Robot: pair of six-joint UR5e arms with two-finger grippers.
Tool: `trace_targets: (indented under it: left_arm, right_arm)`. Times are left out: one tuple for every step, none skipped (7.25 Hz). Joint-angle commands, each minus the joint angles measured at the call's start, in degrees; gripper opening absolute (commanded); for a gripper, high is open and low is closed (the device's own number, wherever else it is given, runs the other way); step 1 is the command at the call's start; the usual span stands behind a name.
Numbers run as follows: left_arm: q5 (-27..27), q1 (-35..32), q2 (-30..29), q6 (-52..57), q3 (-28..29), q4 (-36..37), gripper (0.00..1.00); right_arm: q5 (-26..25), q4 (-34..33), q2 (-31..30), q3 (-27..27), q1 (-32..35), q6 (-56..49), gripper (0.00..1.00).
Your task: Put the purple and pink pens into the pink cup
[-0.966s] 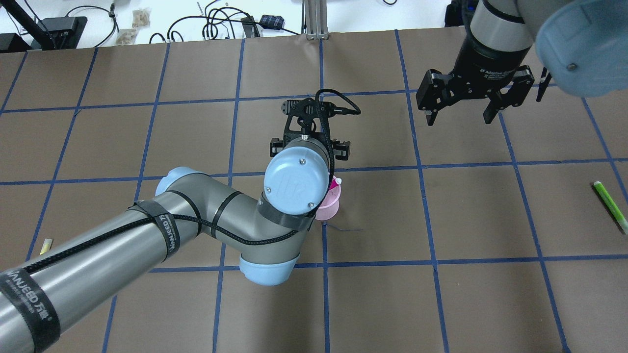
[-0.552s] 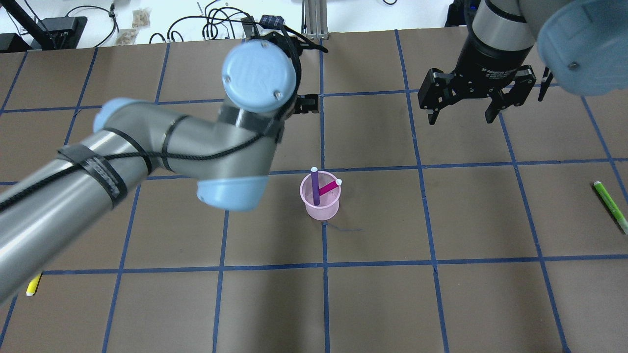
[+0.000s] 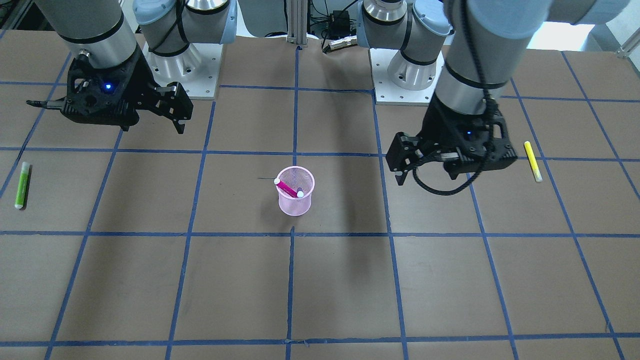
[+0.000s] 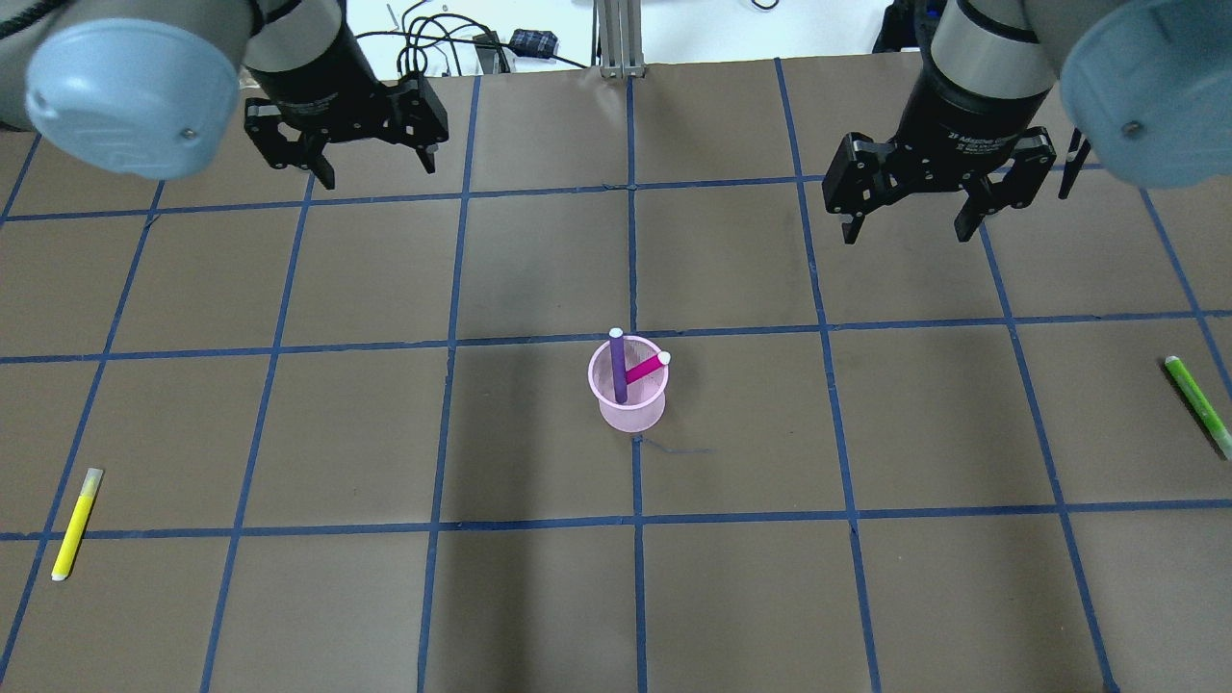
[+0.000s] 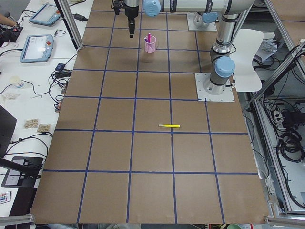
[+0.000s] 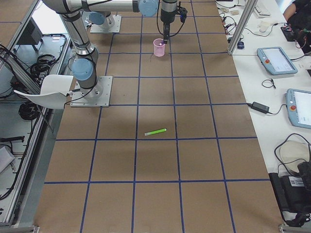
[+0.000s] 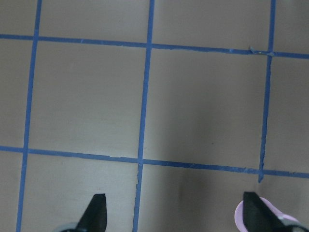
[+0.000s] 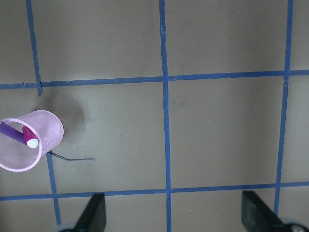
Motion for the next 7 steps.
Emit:
trace_targets:
  left_arm:
    - [-2.39,2.47,3.93,3.7,0.26,-6.41,1.0]
    - [-1.43,0.72,5.17,4.04,-0.09,-6.24,1.0]
    - [0.23,-0.16,5.18,4.22,-0.71,-5.28,1.0]
    - [0.34,-0.52,5.01,4.57,-0.97,-4.49,1.0]
    - [0.51,-0.52,4.66,6.84,-0.98,-3.7,1.0]
    - [0.86,-0.52,5.09,6.69,-1.15,-1.95,1.0]
    - [0.95,-0.52,5.1,6.68,-1.15,-2.02,1.0]
  right_arm:
    - [0.41,0.18,-0.3,0.0,0.02,-0.51,1.0]
    - [0.07,0.96,-0.12,0.0,0.02,-0.51,1.0]
    - [-0.02,1.23,-0.03,0.0,0.02,-0.51,1.0]
    - [0.32,1.49,-0.21,0.09,0.02,-0.51,1.0]
    - [0.15,1.5,-0.3,0.0,0.02,-0.51,1.0]
    - [0.15,1.5,-0.3,0.0,0.02,-0.51,1.0]
    - [0.06,1.5,-0.47,0.0,0.02,-0.51,1.0]
